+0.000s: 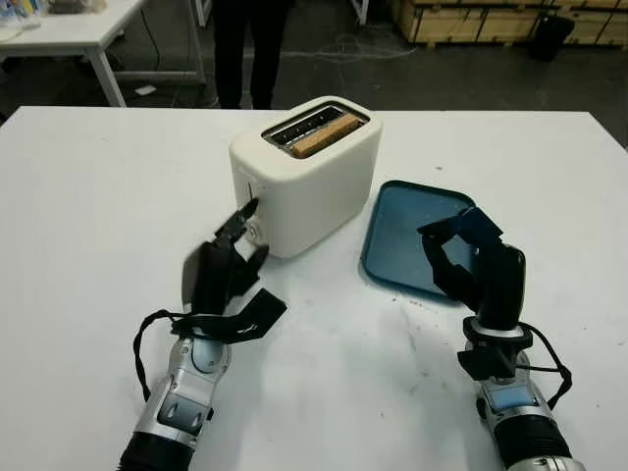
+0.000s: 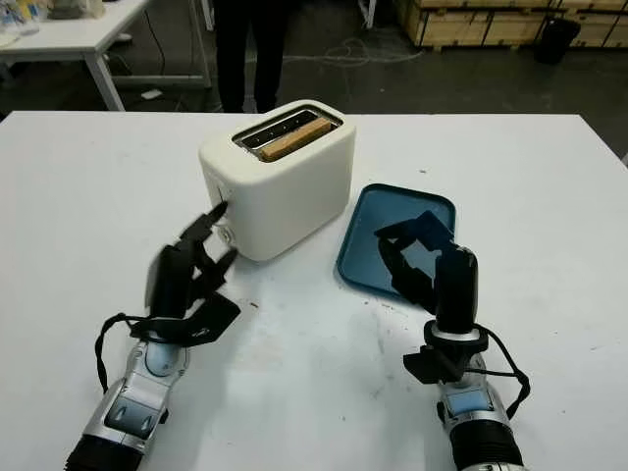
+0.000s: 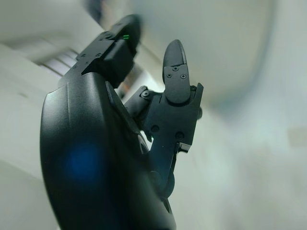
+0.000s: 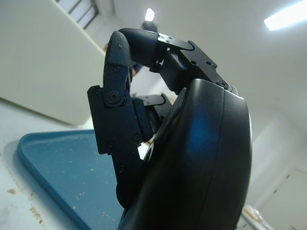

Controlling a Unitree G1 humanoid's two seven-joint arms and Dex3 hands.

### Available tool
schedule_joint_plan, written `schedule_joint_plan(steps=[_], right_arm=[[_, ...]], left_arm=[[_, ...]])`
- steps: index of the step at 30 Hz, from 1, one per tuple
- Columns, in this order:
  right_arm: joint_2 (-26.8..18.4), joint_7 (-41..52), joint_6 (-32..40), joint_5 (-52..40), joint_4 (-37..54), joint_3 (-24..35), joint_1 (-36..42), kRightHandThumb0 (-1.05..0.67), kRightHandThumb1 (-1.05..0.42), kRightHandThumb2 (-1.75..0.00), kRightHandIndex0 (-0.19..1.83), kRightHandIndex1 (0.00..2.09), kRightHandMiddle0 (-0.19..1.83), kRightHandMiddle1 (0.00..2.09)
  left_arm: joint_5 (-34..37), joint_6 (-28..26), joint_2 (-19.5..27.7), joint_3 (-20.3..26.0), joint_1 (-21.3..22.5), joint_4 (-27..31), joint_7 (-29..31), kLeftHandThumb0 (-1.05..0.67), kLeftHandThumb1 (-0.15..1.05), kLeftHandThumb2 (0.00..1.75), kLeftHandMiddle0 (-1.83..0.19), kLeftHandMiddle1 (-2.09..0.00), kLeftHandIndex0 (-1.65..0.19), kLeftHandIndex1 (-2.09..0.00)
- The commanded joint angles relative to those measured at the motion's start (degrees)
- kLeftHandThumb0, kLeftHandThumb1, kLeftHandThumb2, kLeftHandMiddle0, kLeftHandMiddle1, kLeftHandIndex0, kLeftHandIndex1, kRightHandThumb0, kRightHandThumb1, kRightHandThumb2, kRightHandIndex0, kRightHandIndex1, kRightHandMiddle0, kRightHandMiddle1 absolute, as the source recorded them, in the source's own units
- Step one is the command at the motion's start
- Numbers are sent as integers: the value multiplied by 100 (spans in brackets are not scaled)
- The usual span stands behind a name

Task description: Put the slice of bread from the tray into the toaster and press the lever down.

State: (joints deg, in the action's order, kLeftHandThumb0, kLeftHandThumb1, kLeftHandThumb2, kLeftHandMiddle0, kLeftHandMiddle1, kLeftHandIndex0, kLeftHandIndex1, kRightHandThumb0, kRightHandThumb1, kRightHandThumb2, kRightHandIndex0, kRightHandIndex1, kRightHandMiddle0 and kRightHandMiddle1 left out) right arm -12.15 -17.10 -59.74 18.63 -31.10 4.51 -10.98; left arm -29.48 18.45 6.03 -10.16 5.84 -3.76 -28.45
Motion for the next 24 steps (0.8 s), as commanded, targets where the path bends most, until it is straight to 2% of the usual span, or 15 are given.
schedule_joint_plan(steps=[1,8,15,19,24], right_arm=[[-10,19,-60,-77,-33,-1,-75,-46,-92,-34,63,172,59,123],[-6,33,7,-50,17,-11,-85,-47,-92,-35,62,173,59,124],[64,-65,165,48,71,9,-144,-47,-92,-35,64,170,60,122],[269,48,992,-222,475,4,-172,-48,-92,-36,64,172,59,117],[535,837,2601,-1484,1234,20,-225,-48,-92,-34,58,174,55,112]], left_arm=[[-145,401,-59,67,184,139,-328,-32,92,51,-106,-175,-90,-1],[-225,617,-62,288,193,425,-409,-34,92,52,-109,-175,-90,-1],[-46,496,-72,492,179,931,-83,-40,92,54,-114,-175,-94,-3],[458,143,-164,563,88,1081,469,-38,92,55,-110,-175,-92,-2],[684,-242,-360,658,-37,995,677,-37,92,54,-77,-162,-95,-3]])
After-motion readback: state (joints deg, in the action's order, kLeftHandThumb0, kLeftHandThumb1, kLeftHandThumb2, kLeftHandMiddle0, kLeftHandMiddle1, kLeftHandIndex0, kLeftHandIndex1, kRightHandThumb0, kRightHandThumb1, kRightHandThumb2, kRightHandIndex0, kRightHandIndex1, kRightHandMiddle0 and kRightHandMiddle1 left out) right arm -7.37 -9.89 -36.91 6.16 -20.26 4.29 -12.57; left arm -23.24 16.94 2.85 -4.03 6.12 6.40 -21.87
